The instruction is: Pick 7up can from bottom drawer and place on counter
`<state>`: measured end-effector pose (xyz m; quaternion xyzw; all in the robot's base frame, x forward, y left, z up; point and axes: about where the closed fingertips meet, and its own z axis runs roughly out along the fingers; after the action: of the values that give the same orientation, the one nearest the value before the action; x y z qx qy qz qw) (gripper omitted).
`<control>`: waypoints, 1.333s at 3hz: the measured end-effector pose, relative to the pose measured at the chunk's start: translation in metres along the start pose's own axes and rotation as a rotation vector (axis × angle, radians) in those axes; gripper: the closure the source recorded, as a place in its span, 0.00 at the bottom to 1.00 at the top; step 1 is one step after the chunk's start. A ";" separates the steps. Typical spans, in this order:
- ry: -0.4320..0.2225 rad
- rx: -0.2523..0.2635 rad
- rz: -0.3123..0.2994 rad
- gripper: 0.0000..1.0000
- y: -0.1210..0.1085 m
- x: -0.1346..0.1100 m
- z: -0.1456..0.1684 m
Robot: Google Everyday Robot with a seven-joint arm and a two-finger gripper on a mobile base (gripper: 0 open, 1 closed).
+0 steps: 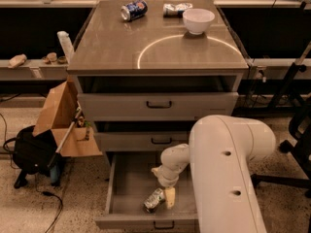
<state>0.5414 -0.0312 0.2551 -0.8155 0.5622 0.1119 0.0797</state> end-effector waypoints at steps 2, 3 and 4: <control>-0.001 -0.020 0.010 0.00 -0.008 0.016 0.035; -0.018 -0.047 0.009 0.00 -0.015 0.019 0.056; -0.065 -0.091 0.004 0.00 -0.016 0.018 0.092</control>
Offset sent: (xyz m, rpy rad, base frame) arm 0.0215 -0.0032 -0.0506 -0.0058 0.0181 -0.0015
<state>0.5536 -0.0180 0.1618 -0.8132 0.5551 0.1638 0.0608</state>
